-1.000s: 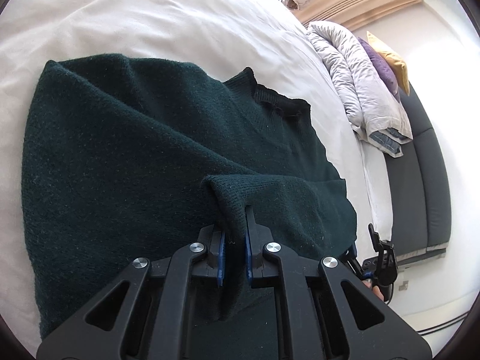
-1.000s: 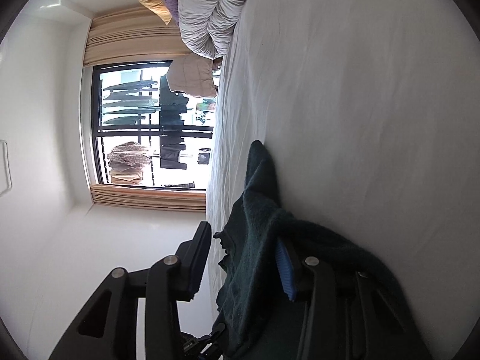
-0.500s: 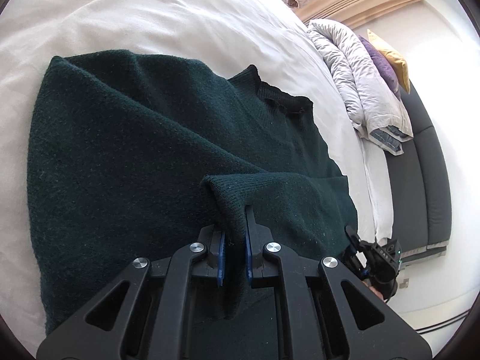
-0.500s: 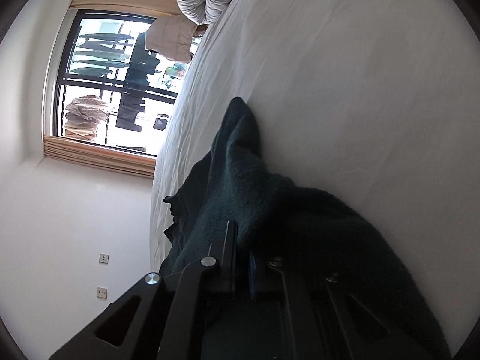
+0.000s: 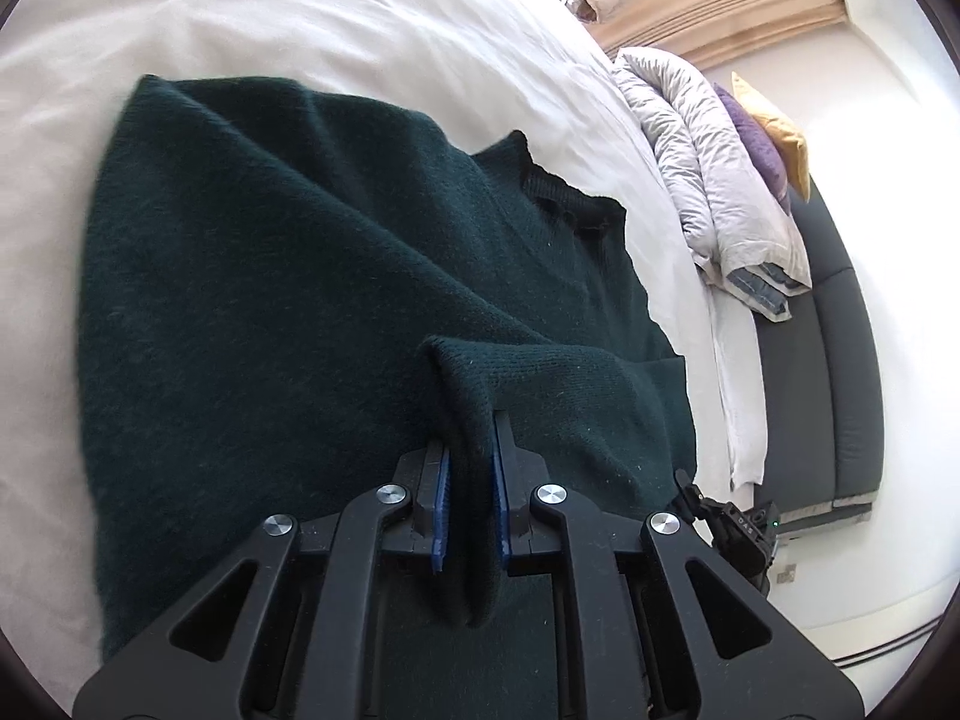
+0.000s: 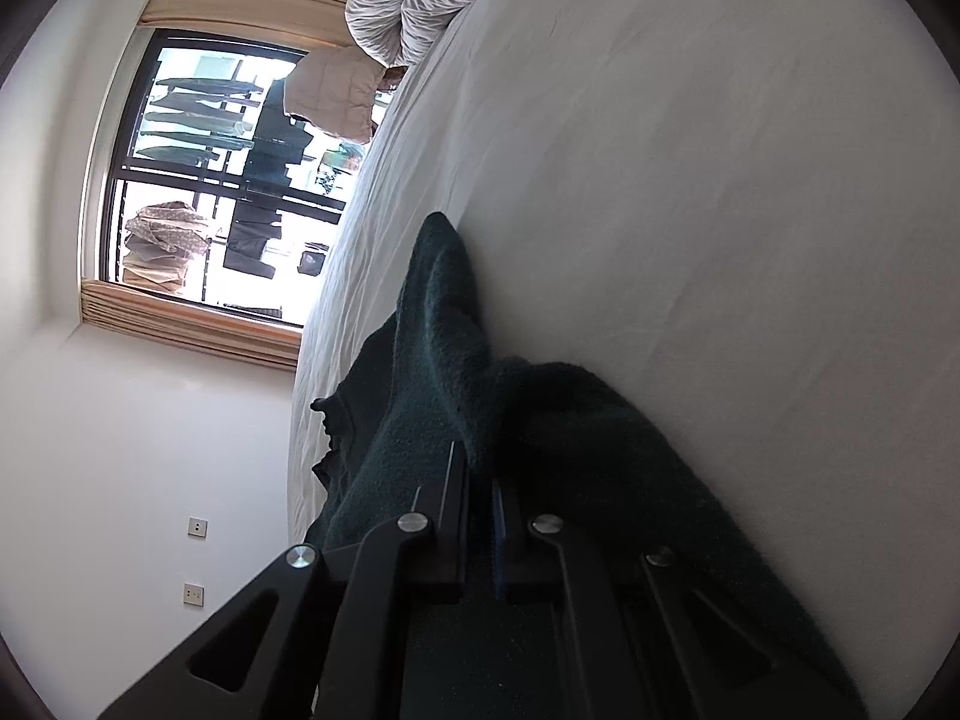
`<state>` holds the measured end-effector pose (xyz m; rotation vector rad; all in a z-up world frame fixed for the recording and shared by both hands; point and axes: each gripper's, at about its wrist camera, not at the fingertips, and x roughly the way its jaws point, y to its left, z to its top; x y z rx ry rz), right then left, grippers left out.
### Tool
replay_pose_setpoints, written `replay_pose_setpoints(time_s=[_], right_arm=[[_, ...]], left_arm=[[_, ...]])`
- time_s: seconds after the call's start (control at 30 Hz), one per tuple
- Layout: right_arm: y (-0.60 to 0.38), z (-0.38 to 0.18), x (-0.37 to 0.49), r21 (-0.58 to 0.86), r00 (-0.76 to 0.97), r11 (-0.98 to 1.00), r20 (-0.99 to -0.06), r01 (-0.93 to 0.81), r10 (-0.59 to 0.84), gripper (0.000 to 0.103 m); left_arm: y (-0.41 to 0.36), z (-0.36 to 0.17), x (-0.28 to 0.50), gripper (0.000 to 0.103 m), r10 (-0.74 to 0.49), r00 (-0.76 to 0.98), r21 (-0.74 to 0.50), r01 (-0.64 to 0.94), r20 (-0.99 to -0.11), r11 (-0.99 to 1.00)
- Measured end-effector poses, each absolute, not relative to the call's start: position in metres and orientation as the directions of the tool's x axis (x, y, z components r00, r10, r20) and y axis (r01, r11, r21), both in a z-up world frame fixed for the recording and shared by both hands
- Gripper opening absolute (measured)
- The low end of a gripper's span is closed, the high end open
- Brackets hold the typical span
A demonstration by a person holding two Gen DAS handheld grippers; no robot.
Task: Fold small clothes
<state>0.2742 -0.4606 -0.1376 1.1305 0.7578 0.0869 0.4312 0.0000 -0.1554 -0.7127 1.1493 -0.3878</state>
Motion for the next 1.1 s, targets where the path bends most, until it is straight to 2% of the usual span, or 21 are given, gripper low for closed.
replay_pose_setpoints(time_s=[0.13,0.17,0.3,0.37,0.5,0.63,0.7,0.73,0.77,0.93,1.03,1.1], right_arm=[[-0.467,-0.13,0.258,0.821,0.749,0.459,-0.532,0.34,0.396,0.01],[-0.468,-0.127,0.252,0.817,0.749,0.463,-0.536,0.343,0.391,0.013],[-0.466,-0.105,0.243,0.807,0.752,0.499,-0.533,0.316,0.387,0.014],[-0.456,-0.094,0.254,0.81,0.748,0.52,-0.518,0.272,0.415,0.014],[-0.421,-0.071,0.294,0.798,0.711,0.581,-0.501,0.159,0.493,0.014],[-0.388,-0.078,0.33,0.769,0.642,0.628,-0.543,0.12,0.542,0.014],[-0.386,-0.099,0.338,0.748,0.595,0.642,-0.596,0.168,0.539,0.013],[-0.387,-0.113,0.338,0.739,0.574,0.644,-0.62,0.199,0.535,0.009],[-0.391,-0.122,0.334,0.748,0.578,0.635,-0.61,0.194,0.542,0.0],[-0.417,-0.14,0.301,0.791,0.64,0.588,-0.542,0.169,0.545,0.0],[-0.421,-0.128,0.292,0.753,0.631,0.63,-0.585,0.189,0.509,0.0],[-0.421,-0.114,0.288,0.711,0.633,0.674,-0.62,0.201,0.465,0.017]], left_arm=[[0.01,-0.148,0.424,0.011,-0.588,0.388,-0.661,-0.077,-0.71,0.747],[0.014,-0.143,0.421,0.011,-0.558,0.4,-0.636,-0.088,-0.727,0.766],[0.022,-0.121,0.41,0.011,-0.421,0.446,-0.524,-0.134,-0.79,0.841],[0.01,-0.103,0.408,0.011,-0.413,0.491,-0.511,-0.08,-0.768,0.856],[-0.043,-0.086,0.42,0.011,-0.473,0.499,-0.503,0.084,-0.726,0.86],[-0.085,-0.107,0.437,0.011,-0.461,0.448,-0.465,0.107,-0.766,0.879],[-0.093,-0.129,0.436,0.011,-0.414,0.409,-0.418,0.084,-0.813,0.905],[-0.093,-0.138,0.431,0.011,-0.41,0.402,-0.411,0.089,-0.819,0.907],[-0.092,-0.142,0.426,0.011,-0.423,0.418,-0.419,0.108,-0.804,0.902],[-0.093,-0.143,0.414,0.011,-0.408,0.442,-0.363,0.187,-0.798,0.913],[-0.091,-0.145,0.412,0.011,-0.419,0.452,-0.378,0.182,-0.788,0.908],[-0.091,-0.15,0.41,0.01,-0.424,0.464,-0.39,0.172,-0.778,0.904]])
